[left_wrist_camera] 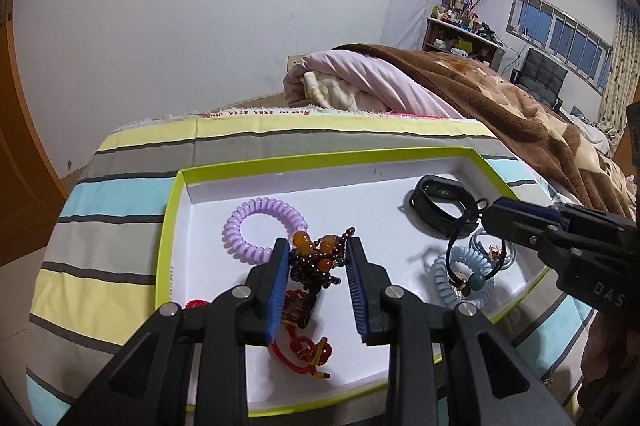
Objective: Organize jewelry
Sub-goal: 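Carry both items into the green box and open both tools to drop them, then withdraw both tools toward the gold charm and rose-gold rhinestone hair clip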
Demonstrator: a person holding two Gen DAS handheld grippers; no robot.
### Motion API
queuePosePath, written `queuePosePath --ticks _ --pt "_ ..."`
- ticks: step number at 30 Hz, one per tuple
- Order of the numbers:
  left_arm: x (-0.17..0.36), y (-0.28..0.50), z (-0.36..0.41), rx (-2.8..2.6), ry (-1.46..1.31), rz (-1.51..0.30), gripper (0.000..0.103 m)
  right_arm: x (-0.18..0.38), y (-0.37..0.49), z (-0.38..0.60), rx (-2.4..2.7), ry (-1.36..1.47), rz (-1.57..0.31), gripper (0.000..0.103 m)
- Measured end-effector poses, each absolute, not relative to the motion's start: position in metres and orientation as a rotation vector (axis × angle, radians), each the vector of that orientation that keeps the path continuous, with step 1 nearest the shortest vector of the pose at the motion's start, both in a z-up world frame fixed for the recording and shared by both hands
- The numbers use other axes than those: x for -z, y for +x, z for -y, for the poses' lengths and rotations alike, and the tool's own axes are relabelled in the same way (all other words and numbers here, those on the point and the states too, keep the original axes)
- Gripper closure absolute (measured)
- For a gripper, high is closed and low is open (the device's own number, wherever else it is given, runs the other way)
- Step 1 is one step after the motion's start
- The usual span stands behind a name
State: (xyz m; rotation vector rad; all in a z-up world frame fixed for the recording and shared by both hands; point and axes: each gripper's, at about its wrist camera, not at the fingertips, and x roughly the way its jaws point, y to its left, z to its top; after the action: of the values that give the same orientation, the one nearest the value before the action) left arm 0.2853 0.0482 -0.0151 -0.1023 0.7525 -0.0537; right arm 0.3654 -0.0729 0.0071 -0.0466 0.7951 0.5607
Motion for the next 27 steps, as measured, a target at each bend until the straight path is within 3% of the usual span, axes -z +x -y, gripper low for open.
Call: queuePosePath --ticks 13,15,16,17,27 --pt "-0.005 0.263 -0.047 0.056 -0.105 -0.699 0.066 -0.024 0.343 0.082 -0.544 -0.045 -0.75 0.081" --pt "-0.01 0.253 -0.044 0.054 -0.102 -0.692 0.066 -0.029 0.332 0.084 -0.545 -0.042 -0.735 0.065" --pt "-0.012 0.247 -0.042 0.056 -0.098 -0.688 0.066 -0.031 0.327 0.085 -0.545 -0.041 -0.731 0.048" --pt "-0.015 0.242 -0.04 0.058 -0.093 -0.684 0.066 -0.035 0.318 0.087 -0.549 -0.039 -0.721 0.045" --pt "-0.038 0.177 -0.02 0.067 -0.077 -0.635 0.066 -0.049 0.245 0.109 -0.531 -0.041 -0.687 0.045"
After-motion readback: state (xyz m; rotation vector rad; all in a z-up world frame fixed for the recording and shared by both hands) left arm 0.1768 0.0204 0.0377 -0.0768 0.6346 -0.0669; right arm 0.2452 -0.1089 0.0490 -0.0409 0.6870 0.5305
